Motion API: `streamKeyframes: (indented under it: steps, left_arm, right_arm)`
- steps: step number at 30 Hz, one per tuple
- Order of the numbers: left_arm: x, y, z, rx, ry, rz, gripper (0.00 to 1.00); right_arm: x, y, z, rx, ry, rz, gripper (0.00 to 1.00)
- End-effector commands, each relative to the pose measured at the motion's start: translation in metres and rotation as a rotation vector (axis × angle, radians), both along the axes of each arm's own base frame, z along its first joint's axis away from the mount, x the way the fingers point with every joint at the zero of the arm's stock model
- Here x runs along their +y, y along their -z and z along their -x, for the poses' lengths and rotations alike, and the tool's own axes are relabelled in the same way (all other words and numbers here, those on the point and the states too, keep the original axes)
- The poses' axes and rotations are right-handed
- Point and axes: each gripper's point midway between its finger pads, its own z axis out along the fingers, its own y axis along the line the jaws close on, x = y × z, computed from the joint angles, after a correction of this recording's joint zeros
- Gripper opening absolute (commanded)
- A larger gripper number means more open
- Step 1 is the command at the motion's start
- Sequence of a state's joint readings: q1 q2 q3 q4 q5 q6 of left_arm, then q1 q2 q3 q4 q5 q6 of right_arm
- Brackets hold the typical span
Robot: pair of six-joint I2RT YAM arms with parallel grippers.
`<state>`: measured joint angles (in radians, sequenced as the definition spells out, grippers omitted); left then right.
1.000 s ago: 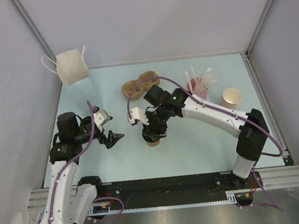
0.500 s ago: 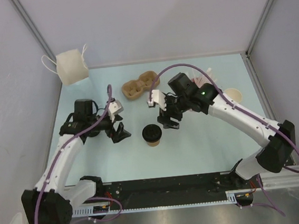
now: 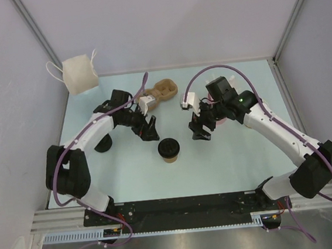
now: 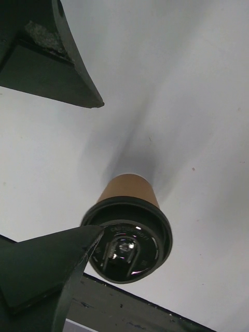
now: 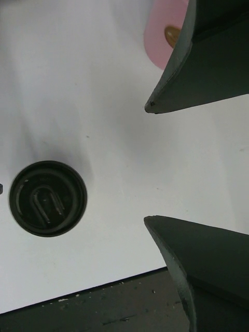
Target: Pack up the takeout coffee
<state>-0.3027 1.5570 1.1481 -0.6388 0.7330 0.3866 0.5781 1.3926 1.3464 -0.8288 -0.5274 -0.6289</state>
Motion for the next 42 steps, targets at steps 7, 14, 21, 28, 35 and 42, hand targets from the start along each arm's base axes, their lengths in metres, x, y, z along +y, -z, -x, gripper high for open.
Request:
streamKeyframes:
  steps: [7,14,21,28,35,42]
  left_arm:
    - [-0.032,0.003,0.001,0.055,0.042,-0.005,0.99]
    - [-0.042,0.008,0.009,0.082,0.080,0.011,1.00]
    - [-0.047,0.000,0.018,0.086,0.122,0.058,0.99]
    - [-0.049,-0.006,0.022,0.069,0.135,0.079,0.99]
    - [-0.050,0.004,0.028,0.080,0.155,0.047,0.99]
    - [-0.050,0.021,0.029,0.057,0.147,-0.037,0.99]
  right_arm:
    - [-0.005,0.004,0.014,-0.017,-0.032,-0.075,0.84]
    - [-0.003,0.009,0.017,-0.012,-0.039,-0.072,0.84]
    - [0.000,0.018,0.017,-0.003,-0.041,-0.049,0.84]
    - [0.000,0.021,0.016,-0.003,-0.035,-0.040,0.83]
    - [0.001,0.024,0.016,-0.001,-0.033,-0.033,0.83]
    - [0.005,0.029,0.016,0.011,-0.032,-0.027,0.83]
